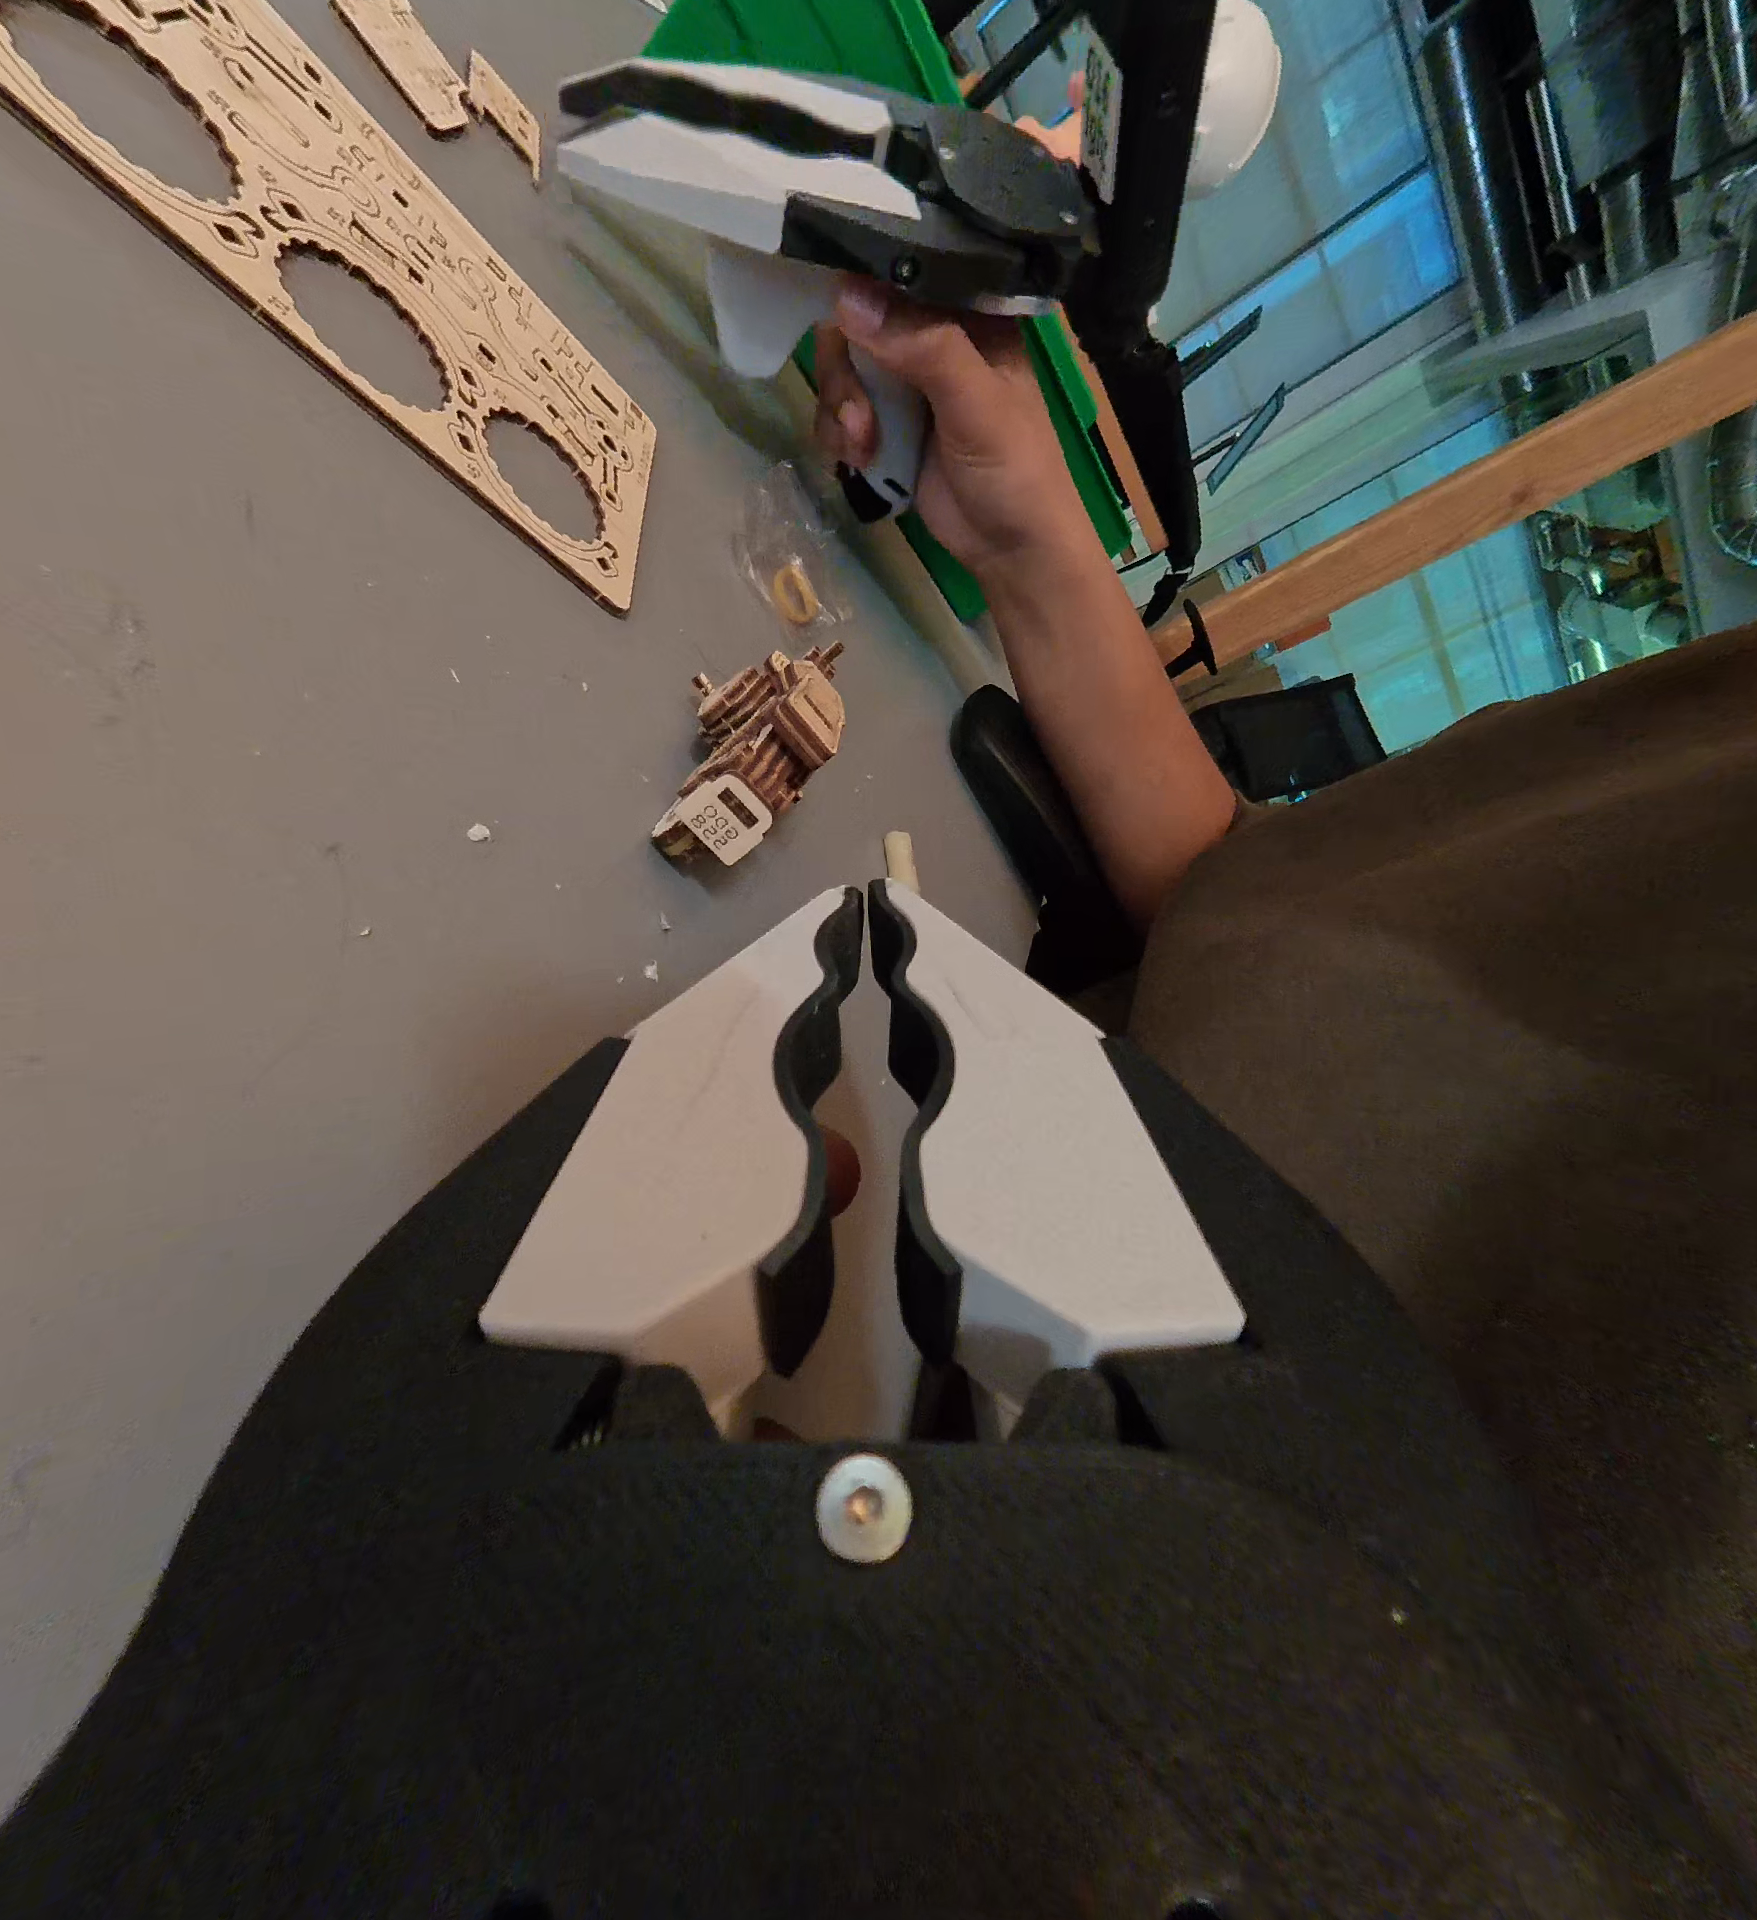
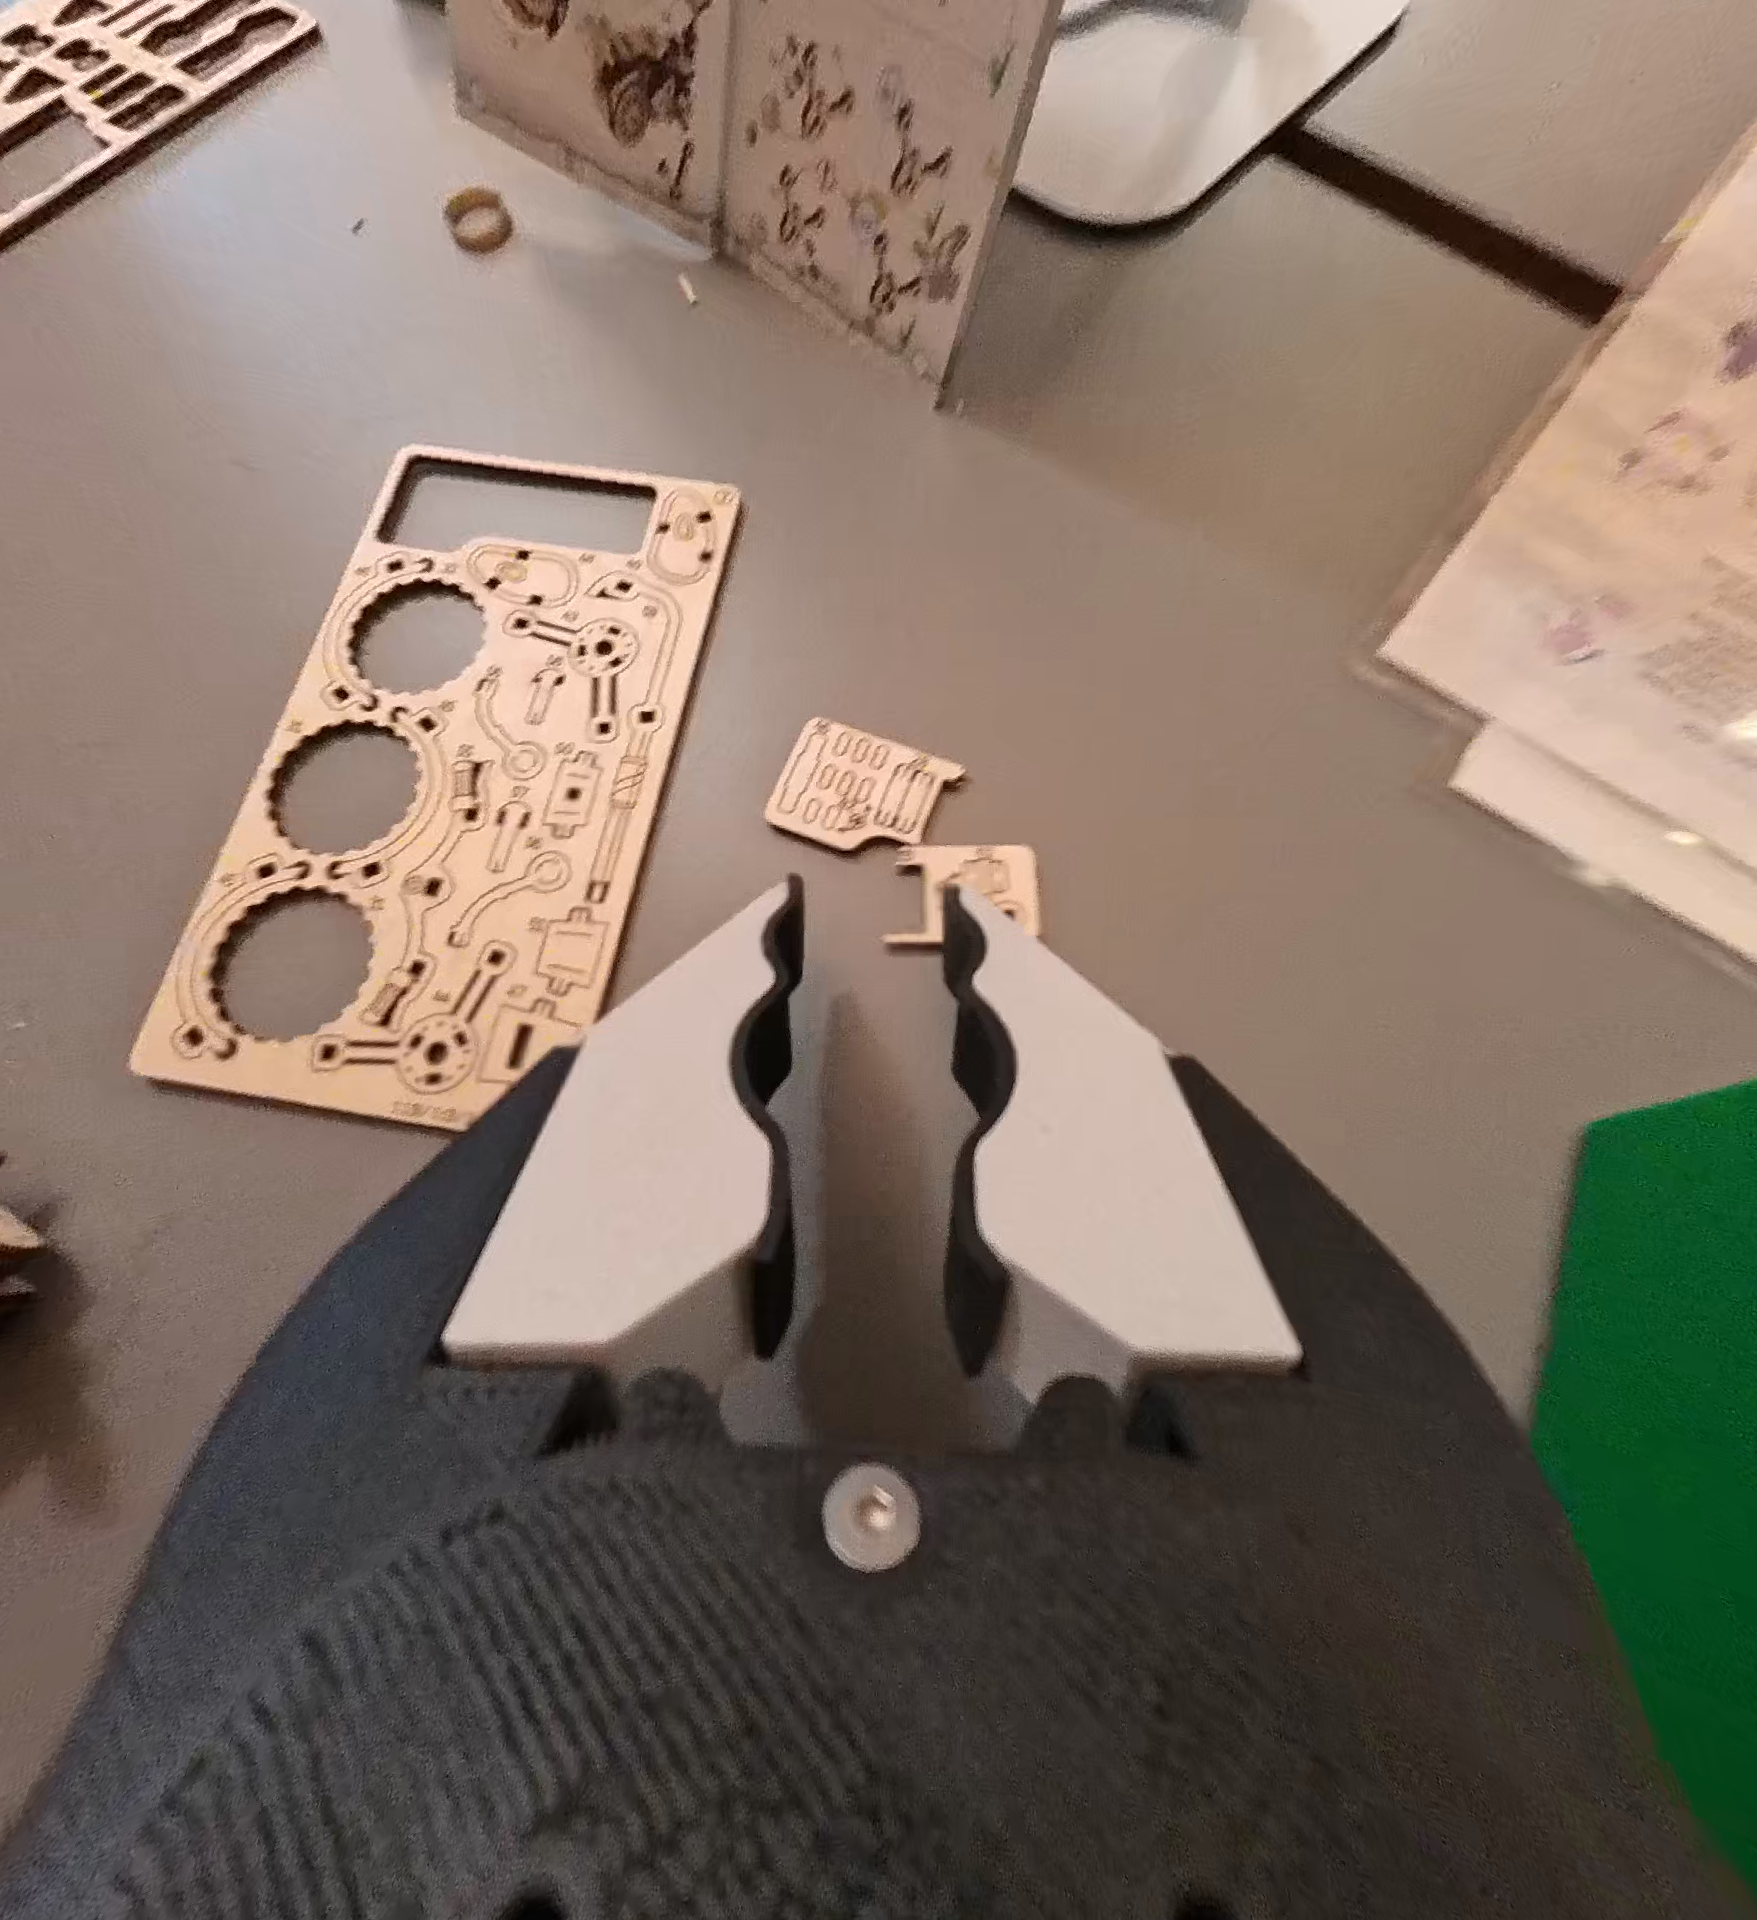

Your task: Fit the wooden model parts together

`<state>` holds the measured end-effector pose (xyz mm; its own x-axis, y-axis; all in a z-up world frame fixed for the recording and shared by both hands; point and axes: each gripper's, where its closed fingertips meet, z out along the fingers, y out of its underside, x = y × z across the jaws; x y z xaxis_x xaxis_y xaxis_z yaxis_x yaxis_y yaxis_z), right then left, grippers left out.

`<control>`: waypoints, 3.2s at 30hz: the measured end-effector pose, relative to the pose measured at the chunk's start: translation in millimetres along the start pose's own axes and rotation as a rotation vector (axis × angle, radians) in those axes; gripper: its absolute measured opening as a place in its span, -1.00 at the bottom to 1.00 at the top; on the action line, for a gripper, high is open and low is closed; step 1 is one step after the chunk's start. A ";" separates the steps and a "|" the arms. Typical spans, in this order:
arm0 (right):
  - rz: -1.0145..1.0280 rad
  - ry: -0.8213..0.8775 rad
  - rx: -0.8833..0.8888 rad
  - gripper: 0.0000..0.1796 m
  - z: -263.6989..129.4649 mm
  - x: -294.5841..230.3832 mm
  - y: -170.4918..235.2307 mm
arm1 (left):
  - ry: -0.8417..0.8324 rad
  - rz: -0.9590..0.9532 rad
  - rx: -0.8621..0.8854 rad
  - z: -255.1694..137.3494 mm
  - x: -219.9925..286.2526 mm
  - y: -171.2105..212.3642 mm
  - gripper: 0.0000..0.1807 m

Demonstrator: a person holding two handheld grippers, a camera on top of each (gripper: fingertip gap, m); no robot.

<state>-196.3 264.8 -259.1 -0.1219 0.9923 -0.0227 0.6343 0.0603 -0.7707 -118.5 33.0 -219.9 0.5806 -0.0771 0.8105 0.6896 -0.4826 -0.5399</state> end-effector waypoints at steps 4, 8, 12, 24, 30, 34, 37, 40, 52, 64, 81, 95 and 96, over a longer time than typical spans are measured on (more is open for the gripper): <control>-0.074 0.078 0.002 -0.64 -2.0 16.2 -0.2 | 0.005 -0.004 -0.001 0.1 0.5 0.2 -1.00; -0.096 0.060 -0.055 -0.53 5.2 12.8 10.4 | 0.010 -0.007 -0.001 0.0 1.5 0.4 -1.00; -0.105 0.071 -0.065 -0.53 8.3 14.5 9.3 | 0.013 -0.009 -0.001 -0.2 2.1 0.4 -1.00; 0.007 0.076 -0.062 -0.65 12.0 25.6 9.2 | 0.013 -0.009 -0.002 0.4 2.1 1.0 -1.00; -0.021 0.210 -0.070 -0.65 17.0 38.8 2.0 | 0.012 -0.012 -0.005 1.0 1.3 1.4 -1.00; 0.024 0.154 -0.057 -0.64 24.9 29.1 -2.6 | 0.009 -0.008 -0.005 1.1 1.1 1.4 -1.00; 0.064 0.110 -0.044 -0.54 26.1 25.3 -4.0 | 0.006 -0.006 -0.003 0.9 0.8 1.1 -1.00; 0.076 0.101 -0.026 -0.52 22.6 26.7 -6.6 | 0.008 -0.008 -0.003 0.7 0.9 1.1 -1.00; 0.102 0.036 -0.034 -0.48 21.4 21.8 -0.5 | 0.010 -0.012 -0.001 0.4 0.9 0.4 -1.00; 0.097 -0.012 -0.021 -0.49 23.0 13.6 -2.8 | 0.015 -0.016 -0.002 0.4 1.6 0.7 -1.00; 0.011 0.009 0.045 -0.48 16.5 9.9 -18.4 | 0.022 -0.025 -0.002 0.4 1.9 0.5 -1.00; -0.187 0.115 0.007 -0.47 34.9 -14.5 -24.7 | 0.018 -0.017 -0.006 1.7 1.8 1.5 -1.00; -0.184 0.121 0.005 -0.47 35.4 -13.8 -25.1 | 0.018 -0.016 -0.006 2.0 1.9 1.7 -1.00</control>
<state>-237.6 245.7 -262.0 -0.1428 0.9703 0.1950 0.6057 0.2415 -0.7581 -115.4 33.8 -219.7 0.5615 -0.0848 0.8231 0.6961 -0.4895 -0.5252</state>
